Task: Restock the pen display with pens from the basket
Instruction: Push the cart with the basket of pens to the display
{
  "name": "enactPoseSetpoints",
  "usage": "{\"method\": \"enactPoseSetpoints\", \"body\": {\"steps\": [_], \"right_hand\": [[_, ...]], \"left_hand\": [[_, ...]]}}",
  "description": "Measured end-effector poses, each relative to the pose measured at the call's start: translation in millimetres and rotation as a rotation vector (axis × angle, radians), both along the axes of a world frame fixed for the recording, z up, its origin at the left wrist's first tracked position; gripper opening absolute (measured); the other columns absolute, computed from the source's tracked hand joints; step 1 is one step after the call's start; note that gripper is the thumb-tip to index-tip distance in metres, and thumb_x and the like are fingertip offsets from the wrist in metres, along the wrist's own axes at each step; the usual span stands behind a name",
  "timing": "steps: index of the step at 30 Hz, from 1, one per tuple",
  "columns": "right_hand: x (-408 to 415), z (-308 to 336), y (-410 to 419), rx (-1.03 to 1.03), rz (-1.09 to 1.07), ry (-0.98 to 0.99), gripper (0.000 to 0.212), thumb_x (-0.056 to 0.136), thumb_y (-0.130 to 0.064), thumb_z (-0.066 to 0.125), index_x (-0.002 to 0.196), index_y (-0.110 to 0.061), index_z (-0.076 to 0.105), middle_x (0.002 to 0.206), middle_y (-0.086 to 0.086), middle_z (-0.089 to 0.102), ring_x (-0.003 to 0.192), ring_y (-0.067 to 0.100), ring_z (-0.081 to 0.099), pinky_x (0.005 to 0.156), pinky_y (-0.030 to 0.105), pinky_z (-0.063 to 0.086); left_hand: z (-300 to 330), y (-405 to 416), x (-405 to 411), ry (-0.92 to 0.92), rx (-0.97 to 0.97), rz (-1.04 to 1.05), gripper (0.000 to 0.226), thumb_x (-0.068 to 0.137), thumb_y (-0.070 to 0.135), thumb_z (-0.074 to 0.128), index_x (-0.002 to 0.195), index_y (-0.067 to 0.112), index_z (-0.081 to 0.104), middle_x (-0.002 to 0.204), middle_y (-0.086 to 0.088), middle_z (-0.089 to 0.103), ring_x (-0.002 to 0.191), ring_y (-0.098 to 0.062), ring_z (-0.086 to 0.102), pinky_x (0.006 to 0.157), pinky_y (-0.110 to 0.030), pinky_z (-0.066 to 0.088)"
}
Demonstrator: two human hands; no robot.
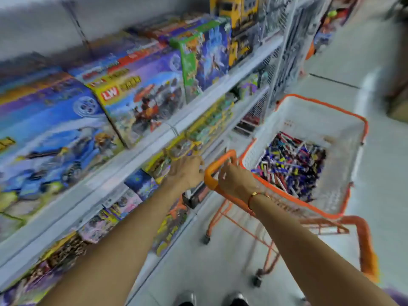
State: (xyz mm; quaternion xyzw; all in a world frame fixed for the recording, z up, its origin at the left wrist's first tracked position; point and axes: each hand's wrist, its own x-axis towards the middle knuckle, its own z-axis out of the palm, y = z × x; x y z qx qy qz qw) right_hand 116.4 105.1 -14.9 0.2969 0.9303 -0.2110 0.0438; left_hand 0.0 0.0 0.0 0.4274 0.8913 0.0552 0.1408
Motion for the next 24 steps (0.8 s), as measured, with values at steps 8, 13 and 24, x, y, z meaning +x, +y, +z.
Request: {"method": "enactPoseSetpoints", "body": {"steps": [8,13,24], "right_hand": [[63,-43,-2,0.123,-0.354,0.101,0.030,0.100,-0.030,0.044,0.122,-0.014,0.059,0.121,0.010,0.063,0.102,0.032,0.061,0.076,0.036,0.042],[126,-61,-4,0.223,-0.554,0.053,0.072,0.093,-0.067,0.014,0.092,-0.015,0.064,0.093,0.009,0.069,0.089,0.029,0.063,0.090,0.042,0.043],[194,-41,-33,0.125,-0.431,-0.138,0.052,0.092,-0.066,0.035,0.069,-0.021,0.045,0.061,-0.005,0.045,0.054,0.010,0.043,0.048,0.020,0.028]], "left_hand": [[-49,22,22,0.221,0.047,-0.351,0.041,0.101,0.041,0.038,0.119,0.015,0.064,0.138,-0.001,0.051,0.132,-0.021,0.038,0.112,-0.037,0.025],[-68,30,44,0.184,0.069,-0.576,0.049,0.105,0.039,0.025,0.106,0.014,0.067,0.115,-0.007,0.067,0.113,-0.024,0.056,0.112,-0.037,0.023],[-60,16,68,0.148,-0.212,-0.636,0.085,0.076,0.089,0.018,0.077,0.014,0.060,0.081,-0.011,0.059,0.075,-0.027,0.052,0.068,-0.032,0.039]]}}
